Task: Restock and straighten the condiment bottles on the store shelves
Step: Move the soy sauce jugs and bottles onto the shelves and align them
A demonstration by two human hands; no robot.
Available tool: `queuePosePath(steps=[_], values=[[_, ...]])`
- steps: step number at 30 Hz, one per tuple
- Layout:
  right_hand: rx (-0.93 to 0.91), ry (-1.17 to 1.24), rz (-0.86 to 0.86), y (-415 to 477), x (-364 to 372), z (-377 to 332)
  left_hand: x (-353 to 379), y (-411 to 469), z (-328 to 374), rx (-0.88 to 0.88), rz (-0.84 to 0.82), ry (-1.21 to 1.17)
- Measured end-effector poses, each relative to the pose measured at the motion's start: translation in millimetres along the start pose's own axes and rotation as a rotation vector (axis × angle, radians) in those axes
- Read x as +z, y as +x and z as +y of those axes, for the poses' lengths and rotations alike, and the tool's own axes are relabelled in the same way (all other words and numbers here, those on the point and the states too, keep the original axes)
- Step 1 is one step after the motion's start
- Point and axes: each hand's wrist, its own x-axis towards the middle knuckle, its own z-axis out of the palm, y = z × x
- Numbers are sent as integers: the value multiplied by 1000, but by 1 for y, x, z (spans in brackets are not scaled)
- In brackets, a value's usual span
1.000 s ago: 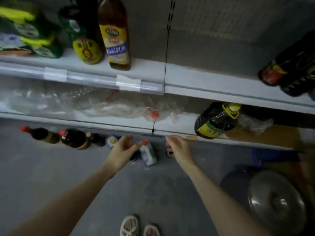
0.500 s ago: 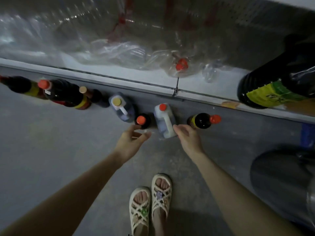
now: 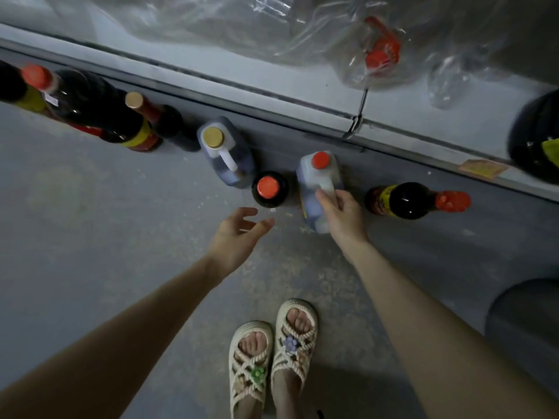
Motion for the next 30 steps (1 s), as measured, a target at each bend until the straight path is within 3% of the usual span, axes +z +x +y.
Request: queuePosePath(steps=[8, 18, 24, 30], values=[[9, 65, 25, -4, -6, 7, -2, -7, -4, -8, -25, 12], [-65, -75, 75, -84, -52, 17, 14, -62, 8, 25, -103, 51], [-138, -57, 81, -154, -102, -34, 15, -126, 34, 126, -182, 75], [-236, -50, 138, -228, -169, -120, 4, -214, 94, 337, -172, 48]])
